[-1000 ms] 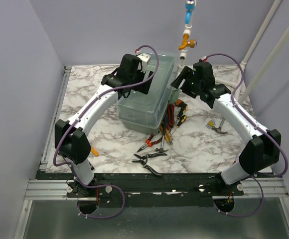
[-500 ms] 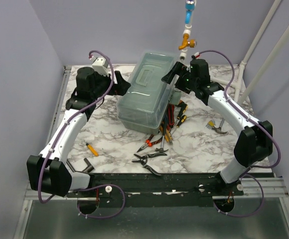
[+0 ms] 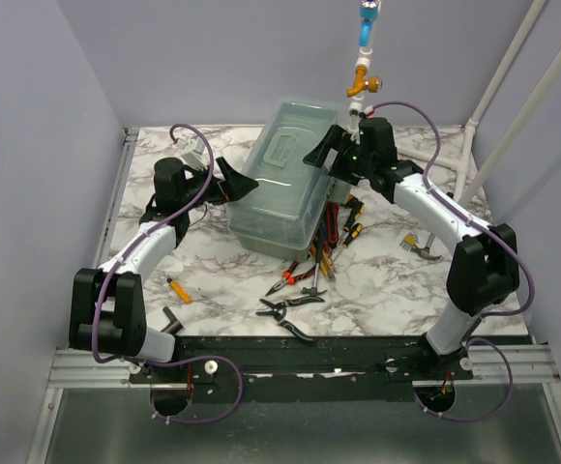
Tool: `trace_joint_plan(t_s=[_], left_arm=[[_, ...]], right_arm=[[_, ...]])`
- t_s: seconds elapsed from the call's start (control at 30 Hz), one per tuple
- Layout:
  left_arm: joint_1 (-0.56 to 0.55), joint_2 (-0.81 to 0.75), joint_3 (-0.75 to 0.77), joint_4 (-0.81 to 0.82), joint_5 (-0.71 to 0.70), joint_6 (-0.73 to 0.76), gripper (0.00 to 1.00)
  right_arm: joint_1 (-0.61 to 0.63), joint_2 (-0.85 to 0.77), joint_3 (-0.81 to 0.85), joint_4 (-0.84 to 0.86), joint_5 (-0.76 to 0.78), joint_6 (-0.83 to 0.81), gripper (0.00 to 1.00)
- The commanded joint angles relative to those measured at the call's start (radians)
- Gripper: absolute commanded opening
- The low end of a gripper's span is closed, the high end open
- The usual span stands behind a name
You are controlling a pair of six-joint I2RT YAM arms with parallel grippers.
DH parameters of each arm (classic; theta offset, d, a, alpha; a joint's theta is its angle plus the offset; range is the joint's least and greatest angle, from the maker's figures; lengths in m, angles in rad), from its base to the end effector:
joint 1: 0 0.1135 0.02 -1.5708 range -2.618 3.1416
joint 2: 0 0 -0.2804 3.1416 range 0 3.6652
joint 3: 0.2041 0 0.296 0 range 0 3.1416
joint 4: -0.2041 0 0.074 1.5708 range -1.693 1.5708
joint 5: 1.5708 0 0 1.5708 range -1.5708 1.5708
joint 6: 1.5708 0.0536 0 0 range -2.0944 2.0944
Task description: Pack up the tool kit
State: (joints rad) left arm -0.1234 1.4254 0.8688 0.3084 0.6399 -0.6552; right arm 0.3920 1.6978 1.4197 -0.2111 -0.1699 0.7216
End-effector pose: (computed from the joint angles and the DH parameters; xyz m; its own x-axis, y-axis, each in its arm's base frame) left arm 0.3638 -0.0774 0.2600 -0.6035 -0.4177 -0.6793 0.3852 0.5931 -0.7070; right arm 0.4241 0.1851 0.3102 -0.6659 0.4293 -0.6102 -0.0994 0.7596 0.6428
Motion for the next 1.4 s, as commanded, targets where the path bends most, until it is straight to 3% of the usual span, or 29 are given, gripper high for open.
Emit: trace_joint_plan(t_s=[0.0,0.3,0.5,1.13,1.37], left_arm=[[-0.001,-0.053,-0.02,0.142,0.084,-0.067,0.97],[0.002,-0.153,-0.016,-0.04,0.086,0.006,0.96],[0.001,-0.202,-0.01,-0.085,0.087,0.012,0.97],[-0.015,-0.169,-0.113,0.005,0.085,-0.038,0.95],[-0.013,-0.255,-0.066,-0.118,0.018,0.011,0.98]], right_arm=[[0.08,0.067,0.021,0.035,-0.11,0.023,1.0],[0.14,-0.012,-0.06,0.113,-0.1,0.093,1.0],[0.141,-0.023,-0.048,0.155,-0.237,0.129,1.0],[0.284,0.029,0.182,0.131,-0.271,0.136,0.98],[0.295,0.088,0.261,0.117,-0.29,0.136,0.98]])
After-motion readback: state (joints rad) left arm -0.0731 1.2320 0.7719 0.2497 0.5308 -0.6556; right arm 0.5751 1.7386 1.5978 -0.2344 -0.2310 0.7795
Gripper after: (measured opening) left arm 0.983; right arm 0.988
